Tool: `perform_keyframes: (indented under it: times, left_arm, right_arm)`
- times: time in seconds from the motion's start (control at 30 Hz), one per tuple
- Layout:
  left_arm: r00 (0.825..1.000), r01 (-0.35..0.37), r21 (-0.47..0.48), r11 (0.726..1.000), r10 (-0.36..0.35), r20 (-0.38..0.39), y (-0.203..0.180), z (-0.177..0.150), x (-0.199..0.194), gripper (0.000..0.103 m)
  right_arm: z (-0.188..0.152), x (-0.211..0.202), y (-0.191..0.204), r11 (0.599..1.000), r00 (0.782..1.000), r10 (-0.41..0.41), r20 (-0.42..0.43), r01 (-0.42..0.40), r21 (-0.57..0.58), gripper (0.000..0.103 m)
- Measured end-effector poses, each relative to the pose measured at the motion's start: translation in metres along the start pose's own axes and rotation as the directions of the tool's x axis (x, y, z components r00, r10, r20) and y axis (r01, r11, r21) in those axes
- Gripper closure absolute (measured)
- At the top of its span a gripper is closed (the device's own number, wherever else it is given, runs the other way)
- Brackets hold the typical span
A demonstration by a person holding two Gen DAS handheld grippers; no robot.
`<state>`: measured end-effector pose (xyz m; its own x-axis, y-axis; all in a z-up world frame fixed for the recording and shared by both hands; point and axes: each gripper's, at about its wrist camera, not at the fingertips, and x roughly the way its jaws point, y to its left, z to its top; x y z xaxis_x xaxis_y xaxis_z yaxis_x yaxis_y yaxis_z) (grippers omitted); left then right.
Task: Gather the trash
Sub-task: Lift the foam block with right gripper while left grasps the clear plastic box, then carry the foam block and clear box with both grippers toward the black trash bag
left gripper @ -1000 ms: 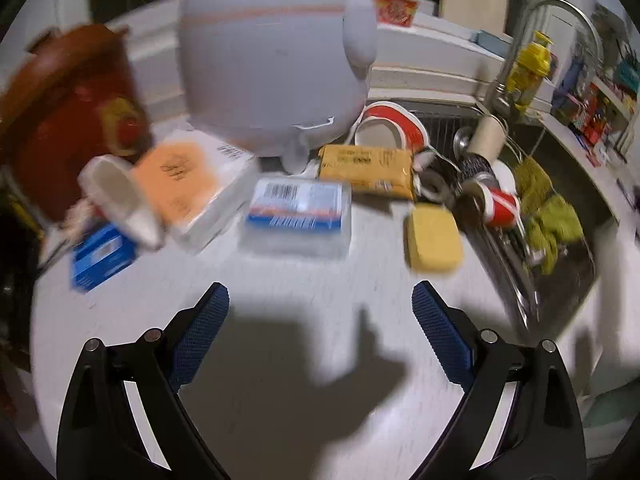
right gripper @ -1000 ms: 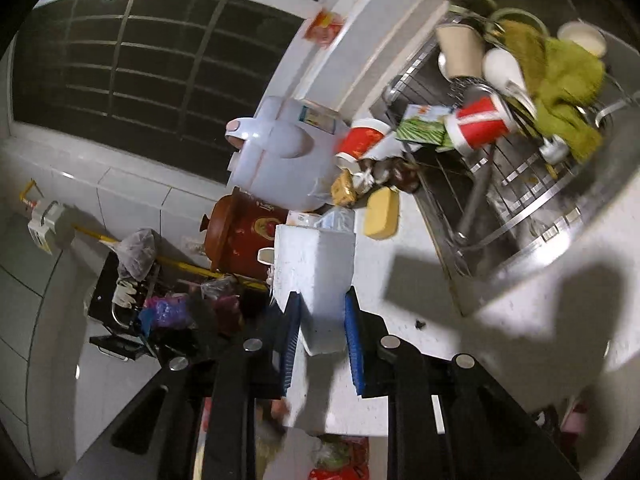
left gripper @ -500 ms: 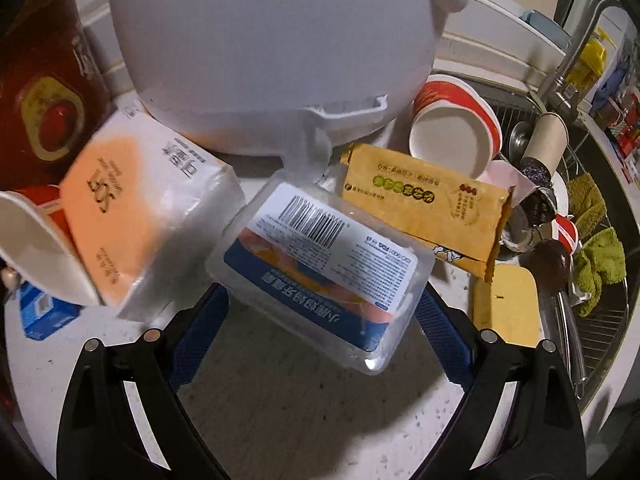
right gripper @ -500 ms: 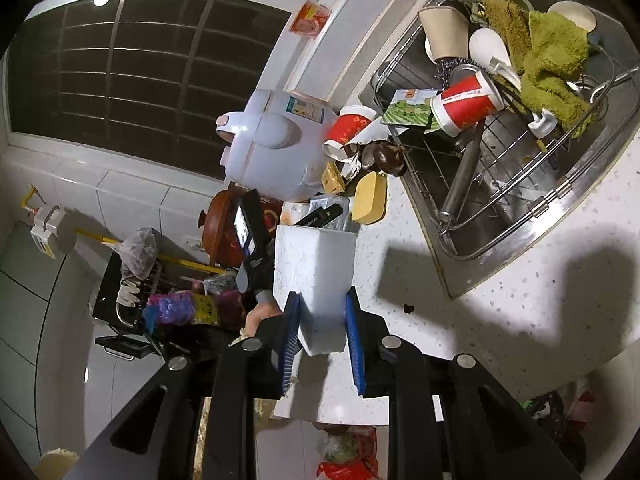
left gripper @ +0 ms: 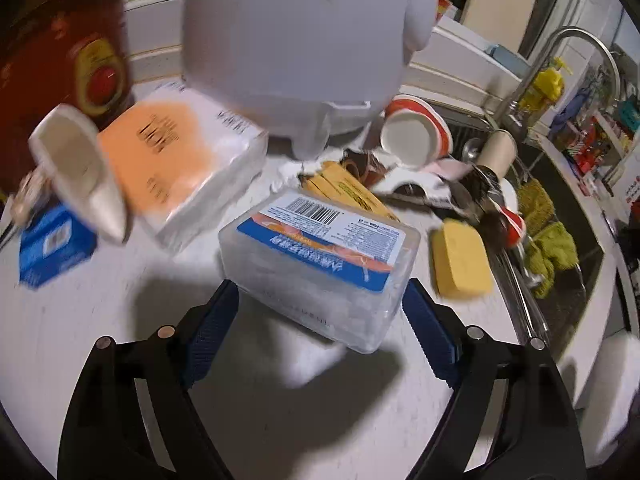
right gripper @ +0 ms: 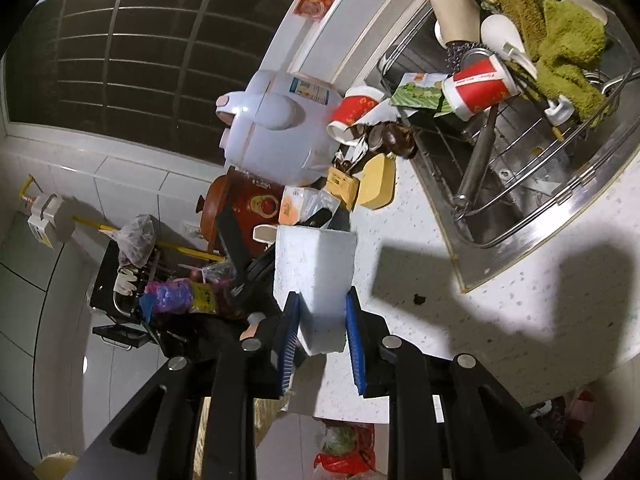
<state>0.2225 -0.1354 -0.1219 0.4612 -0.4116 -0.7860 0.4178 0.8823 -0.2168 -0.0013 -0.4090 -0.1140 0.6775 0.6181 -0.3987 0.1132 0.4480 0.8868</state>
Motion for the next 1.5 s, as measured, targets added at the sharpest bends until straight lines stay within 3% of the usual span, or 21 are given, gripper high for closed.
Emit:
perform_keyframes:
  times: [0.1,0.23,0.33,0.43,0.57,0.73,0.87,0.97,1.07,1.13,1.17,1.27,1.47,1.5]
  left_arm:
    - [1.0,0.005,0.005,1.0,-0.005,-0.006,0.001,-0.022,-0.012,0.022]
    - [0.998,-0.048,0.065,0.997,0.05,-0.023,-0.001,-0.05,-0.02,0.022]
    - [0.994,-0.101,0.126,0.987,0.106,-0.033,-0.002,-0.055,-0.015,0.02]
    - [0.992,-0.108,0.195,0.975,0.119,-0.049,-0.004,-0.047,-0.008,0.018]
    - [0.99,-0.082,0.314,0.946,0.114,-0.084,-0.006,-0.037,0.003,0.017]
    - [0.992,-0.009,0.383,0.924,0.057,-0.114,-0.005,-0.022,0.002,0.017]
    - [0.985,0.019,0.459,0.888,0.062,-0.161,-0.005,-0.015,0.006,0.017]
    - [0.982,0.019,0.471,0.882,0.071,-0.172,-0.005,-0.009,0.014,0.017]
    - [0.985,0.005,0.444,0.896,0.071,-0.155,-0.001,-0.005,0.017,0.021]
    - [0.989,0.022,0.403,0.915,0.04,-0.145,0.004,-0.004,0.015,0.044]
    - [0.99,0.032,0.384,0.923,0.024,-0.14,0.005,-0.005,0.014,0.049]
    - [0.994,0.044,0.331,0.943,-0.008,-0.107,0.013,-0.011,0.007,0.052]
    - [0.996,0.065,0.24,0.969,-0.047,-0.079,0.017,-0.016,-0.003,0.054]
    - [0.998,0.04,0.238,0.97,-0.026,-0.062,0.014,-0.016,-0.005,0.046]
  right_arm:
    - [-0.004,0.006,0.001,1.0,1.0,0.001,-0.014,-0.001,0.001,0.08]
    - [-0.009,0.011,0.002,1.0,1.0,-0.001,-0.024,0.001,-0.003,0.08]
    - [-0.011,0.011,0.003,1.0,1.0,0.0,-0.026,0.0,-0.001,0.08]
    - [-0.013,0.011,0.005,1.0,1.0,0.004,-0.027,-0.005,-0.002,0.079]
    - [-0.017,0.008,0.006,1.0,1.0,0.004,-0.021,-0.004,-0.001,0.079]
    - [-0.02,0.0,0.006,1.0,1.0,0.002,-0.006,-0.002,0.006,0.078]
    - [-0.022,-0.004,0.005,1.0,1.0,-0.006,0.005,0.006,0.015,0.078]
    - [-0.024,-0.001,0.008,1.0,1.0,-0.02,0.001,0.02,0.002,0.087]
    - [-0.023,0.007,0.009,0.997,0.997,-0.079,0.002,0.079,-0.027,0.087]
    - [-0.024,0.01,0.011,0.988,0.991,-0.13,0.02,0.131,-0.078,0.075]
    - [-0.026,0.012,0.013,0.981,0.987,-0.159,0.025,0.161,-0.104,0.069]
    - [-0.033,0.017,0.017,0.955,0.971,-0.235,0.029,0.237,-0.179,0.052]
    - [-0.059,0.031,0.025,0.833,0.908,-0.413,0.069,0.407,-0.374,0.049]
    - [-0.062,0.032,0.026,0.818,0.903,-0.423,0.075,0.416,-0.396,0.048]
